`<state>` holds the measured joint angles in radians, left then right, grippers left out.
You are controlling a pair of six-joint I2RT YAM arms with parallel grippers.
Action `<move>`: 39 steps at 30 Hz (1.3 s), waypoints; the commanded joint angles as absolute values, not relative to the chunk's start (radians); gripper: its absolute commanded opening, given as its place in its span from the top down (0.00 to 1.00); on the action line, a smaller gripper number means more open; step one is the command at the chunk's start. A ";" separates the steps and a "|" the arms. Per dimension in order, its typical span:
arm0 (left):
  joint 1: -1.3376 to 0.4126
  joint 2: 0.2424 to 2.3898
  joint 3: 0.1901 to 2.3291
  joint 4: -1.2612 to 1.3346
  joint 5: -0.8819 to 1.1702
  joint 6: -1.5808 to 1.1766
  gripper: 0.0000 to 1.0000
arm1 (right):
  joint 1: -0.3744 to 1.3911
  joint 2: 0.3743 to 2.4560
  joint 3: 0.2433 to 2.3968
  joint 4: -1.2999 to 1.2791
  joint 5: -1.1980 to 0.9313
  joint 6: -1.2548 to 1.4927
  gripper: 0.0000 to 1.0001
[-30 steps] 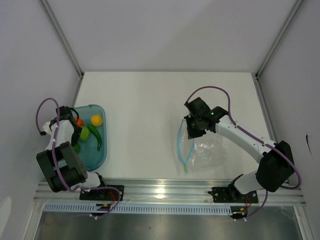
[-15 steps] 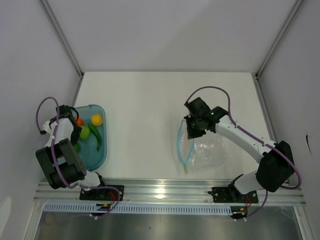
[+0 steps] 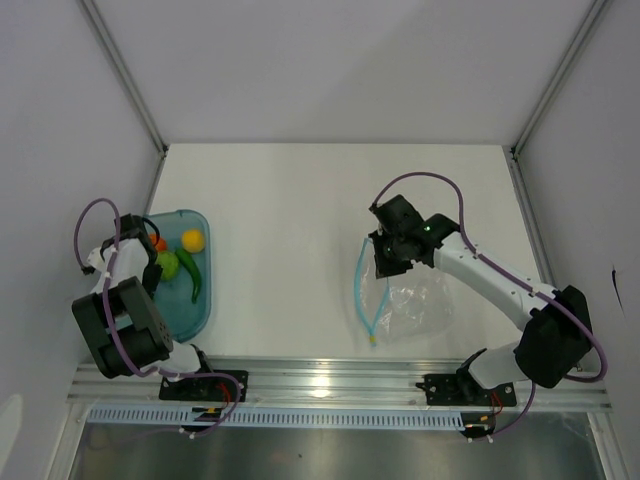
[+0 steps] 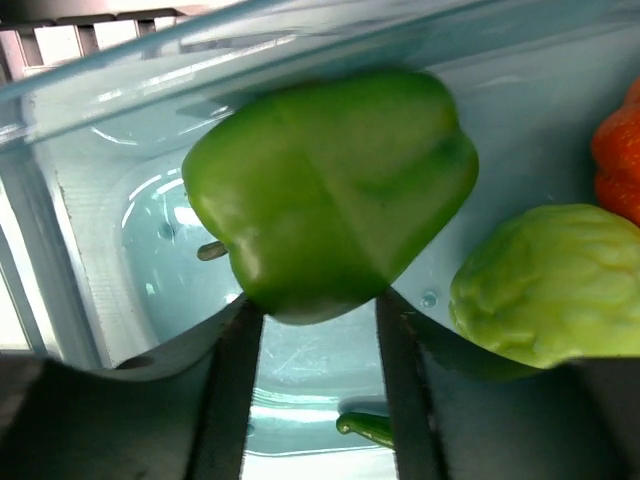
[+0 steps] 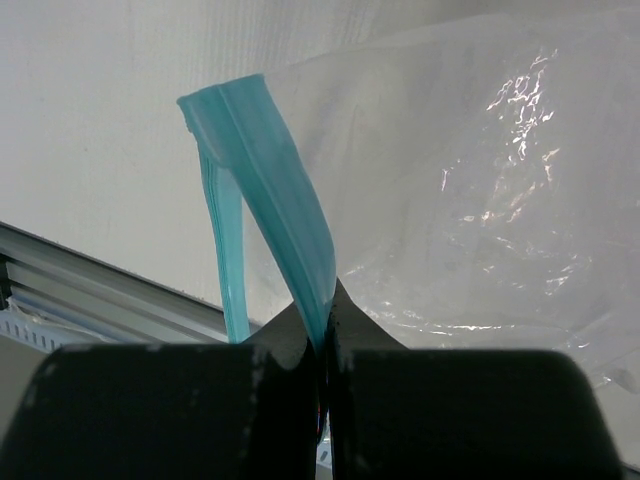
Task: Place the food in the zip-top bag and seal the zipper
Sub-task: Pick up the fake fruit from the bin.
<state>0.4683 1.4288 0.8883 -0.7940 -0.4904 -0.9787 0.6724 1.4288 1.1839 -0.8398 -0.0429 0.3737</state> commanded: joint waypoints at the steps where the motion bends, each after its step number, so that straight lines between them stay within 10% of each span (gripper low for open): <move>1: 0.482 1.397 0.877 -0.792 -0.518 -1.002 0.56 | 0.676 1.391 1.189 -0.848 -0.034 0.387 1.00; 8: 0.482 1.376 0.885 -0.807 -0.523 -0.991 0.99 | 0.676 1.387 1.196 -0.862 -0.025 0.394 1.00; 21: 0.479 1.232 0.856 -0.752 -0.419 -0.836 0.99 | 0.680 1.382 1.175 -0.833 -0.035 0.399 1.00; 25: 0.479 1.201 0.865 -0.703 -0.407 -0.767 0.35 | 0.677 1.384 1.172 -0.830 -0.043 0.393 1.00; 28: 0.477 1.201 0.879 -0.669 -0.379 -0.729 0.20 | 0.678 1.384 1.170 -0.827 -0.044 0.388 1.00; 39: 0.479 1.359 0.982 -0.571 -0.238 -0.640 0.16 | 0.670 1.394 1.170 -0.834 -0.051 0.373 1.00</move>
<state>0.4717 1.3338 0.9318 -0.6277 -0.2966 -0.6937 0.6724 1.4117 1.1667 -0.8398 -0.0433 0.3874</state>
